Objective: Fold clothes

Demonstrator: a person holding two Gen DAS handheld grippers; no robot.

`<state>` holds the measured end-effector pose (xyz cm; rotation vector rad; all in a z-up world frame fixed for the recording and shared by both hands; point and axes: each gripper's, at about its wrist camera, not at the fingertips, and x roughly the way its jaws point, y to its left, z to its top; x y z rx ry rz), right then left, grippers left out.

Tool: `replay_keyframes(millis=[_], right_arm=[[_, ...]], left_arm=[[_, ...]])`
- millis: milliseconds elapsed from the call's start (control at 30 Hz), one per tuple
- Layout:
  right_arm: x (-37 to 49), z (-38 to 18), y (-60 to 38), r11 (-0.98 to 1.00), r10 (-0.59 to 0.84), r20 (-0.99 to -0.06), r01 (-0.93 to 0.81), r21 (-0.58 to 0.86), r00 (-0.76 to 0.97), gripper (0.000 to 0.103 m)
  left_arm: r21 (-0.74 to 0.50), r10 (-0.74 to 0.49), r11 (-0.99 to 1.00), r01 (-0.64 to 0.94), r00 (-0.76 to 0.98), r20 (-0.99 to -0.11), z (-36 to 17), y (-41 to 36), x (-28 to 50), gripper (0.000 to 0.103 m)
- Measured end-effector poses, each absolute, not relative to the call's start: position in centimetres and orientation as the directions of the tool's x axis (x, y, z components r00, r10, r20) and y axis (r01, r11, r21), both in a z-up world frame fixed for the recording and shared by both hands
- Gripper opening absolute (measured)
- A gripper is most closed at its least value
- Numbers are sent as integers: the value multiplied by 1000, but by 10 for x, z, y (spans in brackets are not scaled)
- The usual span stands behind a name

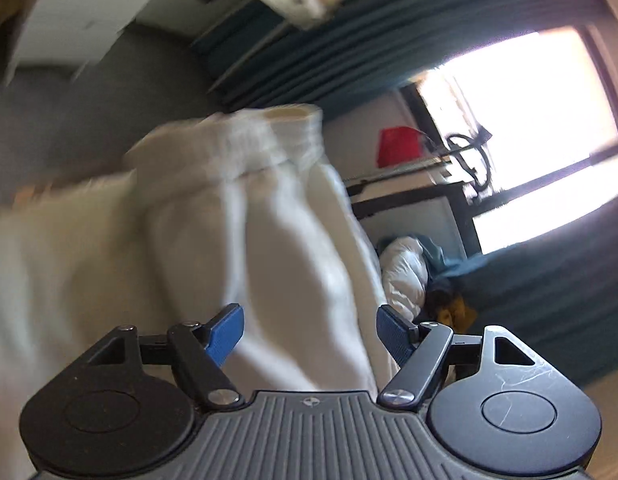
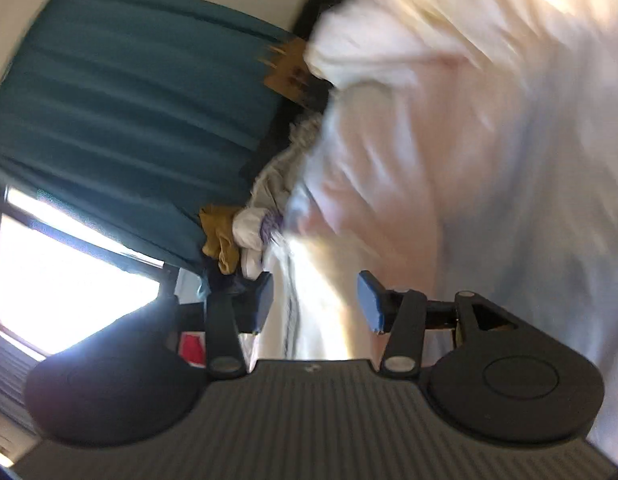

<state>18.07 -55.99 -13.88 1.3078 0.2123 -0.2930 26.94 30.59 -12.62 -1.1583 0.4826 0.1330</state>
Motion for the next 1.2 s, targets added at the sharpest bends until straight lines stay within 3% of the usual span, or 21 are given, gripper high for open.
replay_keyframes(millis=[100, 200, 400, 500, 533, 567, 633, 733, 967, 1200], right_arm=[[189, -156, -558, 215, -53, -327, 331, 919, 943, 50], [205, -166, -557, 214, -34, -334, 333, 918, 942, 66], [263, -188, -551, 306, 65, -310, 277, 911, 948, 67], [287, -192, -544, 361, 61, -284, 244, 900, 957, 66], [294, -193, -542, 370, 49, -274, 237, 898, 960, 63], [299, -193, -539, 381, 30, -281, 249, 890, 959, 58], [304, -190, -534, 410, -15, -307, 285, 866, 952, 22], [298, -176, -525, 457, -56, -286, 279, 845, 957, 15], [253, -130, -514, 466, -97, -216, 236, 853, 972, 12], [180, -125, -514, 345, -98, -256, 274, 898, 962, 12]], left_arm=[[-854, -139, 391, -344, 895, -424, -133, 308, 267, 76], [-855, -143, 386, -345, 894, -425, -143, 312, 277, 77], [-857, -148, 398, -327, 899, -412, -166, 312, 321, 76], [-857, -129, 392, -335, 902, -412, -172, 313, 337, 62], [-853, -120, 392, -346, 900, -420, -171, 314, 341, 47], [-842, -107, 401, -361, 894, -435, -168, 316, 344, 25], [-829, -78, 424, -363, 898, -433, -156, 318, 345, 7], [-813, -37, 467, -347, 911, -410, -130, 317, 343, 7], [-767, 7, 556, -321, 924, -381, -62, 317, 302, 6], [-755, -20, 570, -323, 914, -405, -32, 337, 222, 6]])
